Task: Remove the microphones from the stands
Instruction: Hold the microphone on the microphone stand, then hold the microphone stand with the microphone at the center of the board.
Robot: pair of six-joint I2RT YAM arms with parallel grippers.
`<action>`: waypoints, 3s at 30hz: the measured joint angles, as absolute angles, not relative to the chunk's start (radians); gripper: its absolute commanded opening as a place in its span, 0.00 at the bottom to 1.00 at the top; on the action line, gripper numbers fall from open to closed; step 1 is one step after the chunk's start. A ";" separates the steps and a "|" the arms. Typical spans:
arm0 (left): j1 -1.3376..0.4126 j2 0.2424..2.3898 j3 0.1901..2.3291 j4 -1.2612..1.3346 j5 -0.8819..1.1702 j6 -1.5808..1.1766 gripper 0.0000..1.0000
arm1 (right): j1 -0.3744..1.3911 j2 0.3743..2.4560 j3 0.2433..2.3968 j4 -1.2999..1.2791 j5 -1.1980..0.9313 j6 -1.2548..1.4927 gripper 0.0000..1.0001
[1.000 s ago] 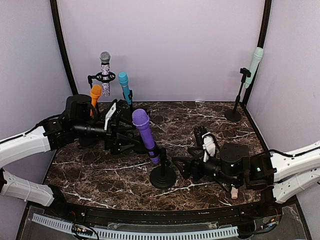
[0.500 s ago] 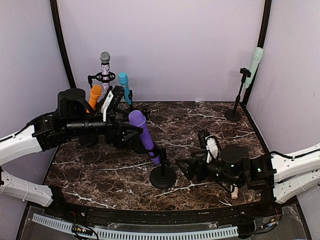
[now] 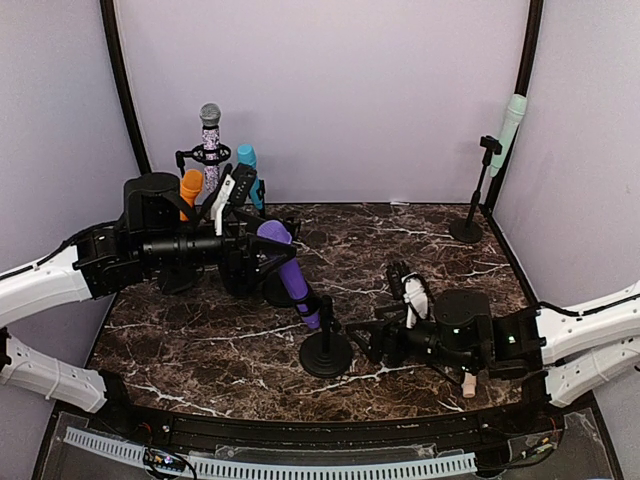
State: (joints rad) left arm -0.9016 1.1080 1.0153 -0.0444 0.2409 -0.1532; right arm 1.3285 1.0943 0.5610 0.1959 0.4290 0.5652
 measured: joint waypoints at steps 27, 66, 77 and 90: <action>-0.902 1.154 1.016 -0.006 0.213 -0.196 0.36 | 1.101 1.305 0.773 0.157 -0.093 0.377 0.52; -0.902 1.192 1.048 0.005 0.196 -0.215 0.10 | 1.058 1.425 0.886 0.099 -0.138 0.115 0.00; -0.902 1.225 1.117 -0.060 0.197 -0.198 0.06 | 1.093 1.445 0.923 0.053 -0.089 0.086 0.00; -0.883 1.234 1.133 -0.071 0.231 -0.182 0.00 | 1.112 1.457 0.935 0.049 -0.057 0.085 0.00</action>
